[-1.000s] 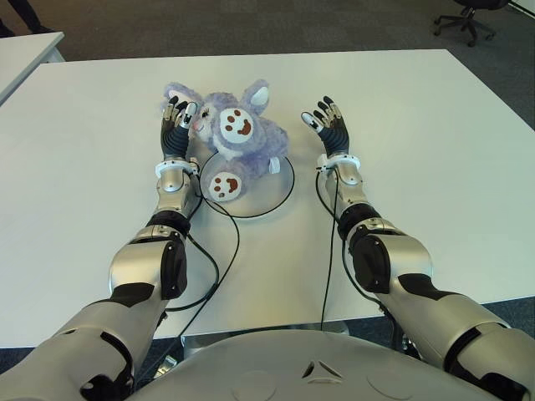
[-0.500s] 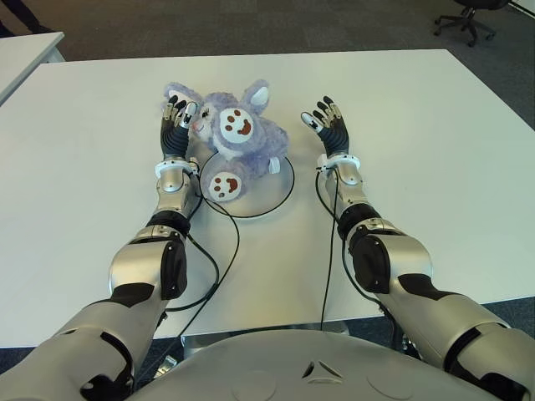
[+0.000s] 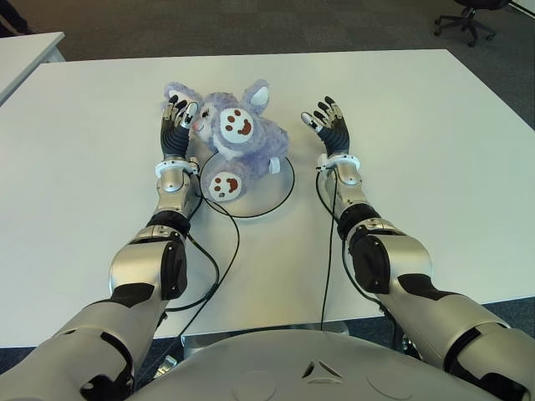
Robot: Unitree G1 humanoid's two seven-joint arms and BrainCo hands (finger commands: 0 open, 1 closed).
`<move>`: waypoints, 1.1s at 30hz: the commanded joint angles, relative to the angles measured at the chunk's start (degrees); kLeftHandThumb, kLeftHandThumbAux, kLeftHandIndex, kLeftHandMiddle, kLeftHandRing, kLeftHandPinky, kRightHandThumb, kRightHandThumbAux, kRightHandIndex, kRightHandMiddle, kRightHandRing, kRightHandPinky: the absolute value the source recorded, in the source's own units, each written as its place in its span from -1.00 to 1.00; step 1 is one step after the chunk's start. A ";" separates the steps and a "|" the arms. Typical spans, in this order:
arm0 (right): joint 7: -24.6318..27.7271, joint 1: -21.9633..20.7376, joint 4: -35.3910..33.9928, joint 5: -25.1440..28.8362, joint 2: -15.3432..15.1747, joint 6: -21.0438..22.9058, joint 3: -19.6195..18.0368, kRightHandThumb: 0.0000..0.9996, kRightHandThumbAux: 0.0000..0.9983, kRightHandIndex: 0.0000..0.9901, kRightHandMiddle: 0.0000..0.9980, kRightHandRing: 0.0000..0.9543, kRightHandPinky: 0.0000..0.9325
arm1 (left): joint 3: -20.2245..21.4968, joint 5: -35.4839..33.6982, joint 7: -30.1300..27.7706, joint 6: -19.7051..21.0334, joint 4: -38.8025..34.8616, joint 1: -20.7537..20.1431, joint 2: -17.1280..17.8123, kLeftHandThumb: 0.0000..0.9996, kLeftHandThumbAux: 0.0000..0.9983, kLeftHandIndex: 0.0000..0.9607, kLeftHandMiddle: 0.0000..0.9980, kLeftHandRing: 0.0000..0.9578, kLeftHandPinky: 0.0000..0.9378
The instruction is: Put the doll into the plate.
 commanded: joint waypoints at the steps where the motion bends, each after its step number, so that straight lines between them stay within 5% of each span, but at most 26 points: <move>1: -1.43 9.90 5.24 -0.90 1.28 4.68 0.42 -0.82 0.50 -0.88 -0.78 -0.77 -0.72 | -0.35 0.08 0.70 0.50 4.40 9.70 -3.29 -1.00 -0.13 -1.00 -0.72 -0.72 -0.79; 33: 2.26 10.92 5.40 1.49 1.00 4.14 -2.52 -0.87 0.39 -0.89 -0.69 -0.70 -0.68 | 0.04 -0.10 0.20 1.77 4.79 10.01 -2.83 -1.00 -0.12 -1.00 -0.74 -0.74 -0.79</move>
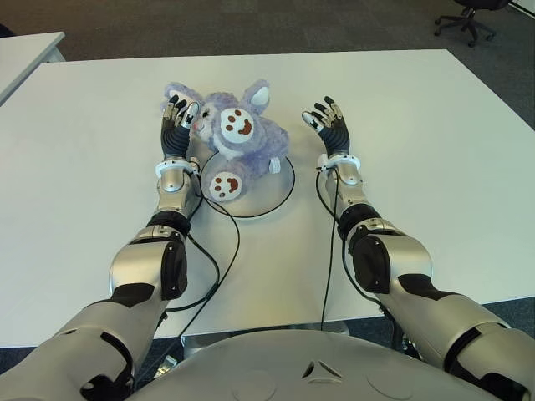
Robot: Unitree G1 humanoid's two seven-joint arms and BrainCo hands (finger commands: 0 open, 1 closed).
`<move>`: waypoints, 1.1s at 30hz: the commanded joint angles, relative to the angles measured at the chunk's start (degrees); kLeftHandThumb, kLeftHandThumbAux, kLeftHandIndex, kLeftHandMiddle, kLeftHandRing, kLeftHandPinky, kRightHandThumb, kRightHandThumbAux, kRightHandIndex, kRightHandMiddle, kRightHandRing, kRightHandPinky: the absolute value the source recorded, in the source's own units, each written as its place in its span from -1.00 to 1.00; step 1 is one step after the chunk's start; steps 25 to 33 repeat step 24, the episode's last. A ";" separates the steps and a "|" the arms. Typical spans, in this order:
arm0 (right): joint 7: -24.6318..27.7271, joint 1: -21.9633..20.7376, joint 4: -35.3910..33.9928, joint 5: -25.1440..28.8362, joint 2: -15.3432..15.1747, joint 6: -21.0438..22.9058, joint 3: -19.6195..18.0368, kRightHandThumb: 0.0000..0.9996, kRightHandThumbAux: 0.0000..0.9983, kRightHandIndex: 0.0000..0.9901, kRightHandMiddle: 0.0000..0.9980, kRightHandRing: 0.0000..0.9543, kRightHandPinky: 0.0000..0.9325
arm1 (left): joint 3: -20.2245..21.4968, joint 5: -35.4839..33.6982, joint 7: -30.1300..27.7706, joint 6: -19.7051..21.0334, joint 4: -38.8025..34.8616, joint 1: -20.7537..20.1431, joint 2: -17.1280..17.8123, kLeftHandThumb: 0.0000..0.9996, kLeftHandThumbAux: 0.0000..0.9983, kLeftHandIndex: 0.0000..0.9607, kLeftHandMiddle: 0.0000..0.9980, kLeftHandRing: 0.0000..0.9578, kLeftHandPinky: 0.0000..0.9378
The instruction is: Put the doll into the plate.
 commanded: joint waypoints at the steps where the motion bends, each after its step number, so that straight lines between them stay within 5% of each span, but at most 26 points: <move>1: 0.22 10.93 5.48 0.84 1.01 4.15 -1.33 -0.88 0.39 -0.89 -0.69 -0.70 -0.69 | -0.01 -0.26 0.14 1.94 4.90 9.98 -2.77 -1.00 -0.13 -1.00 -0.73 -0.74 -0.79; 33: -0.88 11.17 5.54 0.38 0.32 4.68 -1.50 -0.93 0.40 -0.91 -0.74 -0.74 -0.74 | 5.14 -4.75 -4.15 3.88 5.49 10.71 -3.19 -1.00 -0.31 -1.00 -0.69 -0.69 -0.79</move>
